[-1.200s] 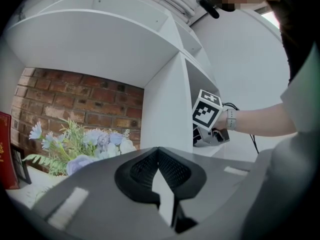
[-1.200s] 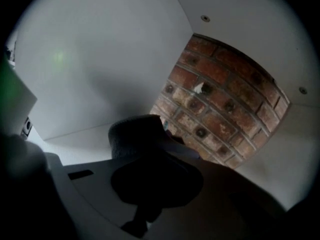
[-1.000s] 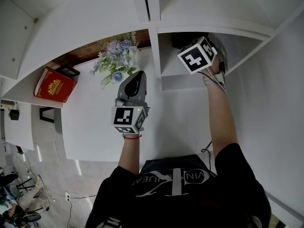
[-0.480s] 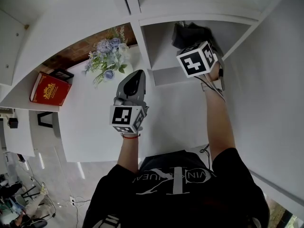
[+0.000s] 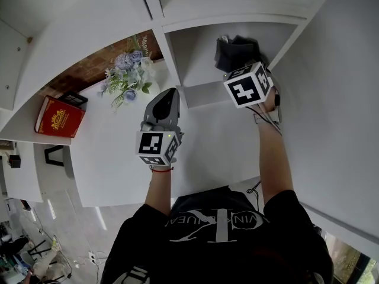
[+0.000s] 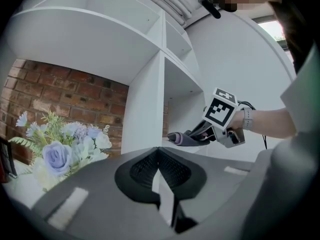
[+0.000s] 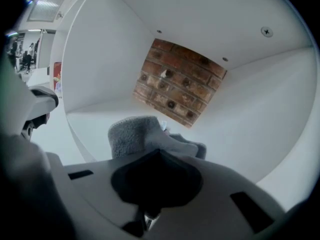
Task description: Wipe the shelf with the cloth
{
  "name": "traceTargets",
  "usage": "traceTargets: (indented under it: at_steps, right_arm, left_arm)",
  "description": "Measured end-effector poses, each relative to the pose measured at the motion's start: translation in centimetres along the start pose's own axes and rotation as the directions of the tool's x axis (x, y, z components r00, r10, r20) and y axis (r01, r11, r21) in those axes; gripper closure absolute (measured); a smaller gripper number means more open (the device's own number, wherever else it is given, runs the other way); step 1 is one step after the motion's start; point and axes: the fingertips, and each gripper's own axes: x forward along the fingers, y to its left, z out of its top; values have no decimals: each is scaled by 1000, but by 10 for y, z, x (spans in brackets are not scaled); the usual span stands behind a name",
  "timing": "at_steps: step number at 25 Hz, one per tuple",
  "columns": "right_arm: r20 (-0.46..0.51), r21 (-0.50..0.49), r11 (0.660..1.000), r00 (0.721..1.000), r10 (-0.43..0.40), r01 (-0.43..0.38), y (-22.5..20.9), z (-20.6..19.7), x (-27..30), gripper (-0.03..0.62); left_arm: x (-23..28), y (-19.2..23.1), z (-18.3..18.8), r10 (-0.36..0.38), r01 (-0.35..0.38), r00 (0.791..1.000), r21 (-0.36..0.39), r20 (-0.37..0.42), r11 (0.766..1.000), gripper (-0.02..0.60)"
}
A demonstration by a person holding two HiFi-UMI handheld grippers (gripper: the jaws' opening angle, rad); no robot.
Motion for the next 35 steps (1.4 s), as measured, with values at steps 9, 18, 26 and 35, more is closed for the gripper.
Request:
traceTargets:
  at_steps: [9, 18, 26, 35]
  right_arm:
    - [47, 54, 995, 996, 80, -83, 6, -3, -9, 583]
    - [102, -4, 981, 976, 191, -192, 53, 24, -11, 585]
    - [155, -58, 955, 943, 296, -290, 93, 55, -8, 585]
    - [194, -211, 953, 946, 261, -219, 108, 63, -11, 585]
  left_arm:
    - [2, -3, 4, -3, 3, 1000, 1, 15, 1000, 569]
    - [-1, 8, -2, 36, -36, 999, -5, 8, 999, 570]
    - [-5, 18, -9, 73, -73, 997, 8, -15, 997, 571]
    - [-3, 9, -13, 71, -70, 997, 34, -28, 997, 571]
